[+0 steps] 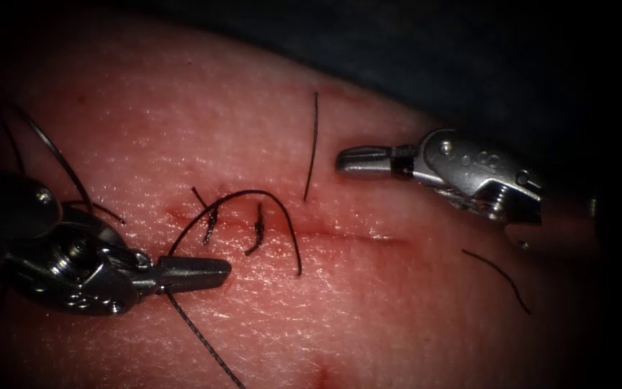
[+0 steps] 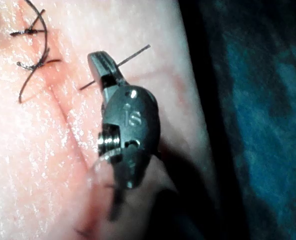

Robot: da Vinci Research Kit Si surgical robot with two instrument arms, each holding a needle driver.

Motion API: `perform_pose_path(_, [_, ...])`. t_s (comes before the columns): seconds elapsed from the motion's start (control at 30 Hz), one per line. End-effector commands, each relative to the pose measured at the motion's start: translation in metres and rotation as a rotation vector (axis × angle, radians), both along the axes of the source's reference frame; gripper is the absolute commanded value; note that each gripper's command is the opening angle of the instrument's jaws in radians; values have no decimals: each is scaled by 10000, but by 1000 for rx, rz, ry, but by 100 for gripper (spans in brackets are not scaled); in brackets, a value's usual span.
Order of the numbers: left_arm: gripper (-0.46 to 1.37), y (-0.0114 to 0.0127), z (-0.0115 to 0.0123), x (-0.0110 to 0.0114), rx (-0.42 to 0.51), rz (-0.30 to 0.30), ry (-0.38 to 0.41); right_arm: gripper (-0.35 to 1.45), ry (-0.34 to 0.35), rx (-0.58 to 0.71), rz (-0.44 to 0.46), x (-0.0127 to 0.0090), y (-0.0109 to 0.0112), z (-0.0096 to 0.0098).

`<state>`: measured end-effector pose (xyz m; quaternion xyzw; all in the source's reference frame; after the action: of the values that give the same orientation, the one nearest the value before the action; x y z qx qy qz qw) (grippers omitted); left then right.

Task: Wound Closure
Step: Loop the suture two times around the right gripper counter clockwise

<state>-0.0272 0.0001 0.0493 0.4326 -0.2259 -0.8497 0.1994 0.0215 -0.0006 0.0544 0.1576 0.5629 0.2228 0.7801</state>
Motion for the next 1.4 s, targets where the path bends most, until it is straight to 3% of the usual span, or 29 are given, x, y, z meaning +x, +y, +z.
perform_pose_path(0.03, [-35,1,0,-2,5,11,1,-35,6,0,-6,4,2,2])
perform_pose_path(0.27, [-35,4,1,-8,3,35,-2,-35,29,-12,-34,27,7,9])
perform_pose_path(0.47, [-35,5,0,-13,0,70,0,-35,50,-21,-58,45,10,28])
perform_pose_path(0.57, [-35,9,-2,-14,-7,89,-4,-35,63,-28,-78,54,3,43])
perform_pose_path(0.73, [-35,19,-2,-16,-13,102,-13,-35,85,-41,-109,66,-9,52])
perform_pose_path(1.0, [-35,35,8,-21,-14,113,-28,-35,111,-44,-142,77,-26,42])
perform_pose_path(1.4, [-35,51,33,-16,-5,135,-26,-35,154,-48,-166,78,-47,25])
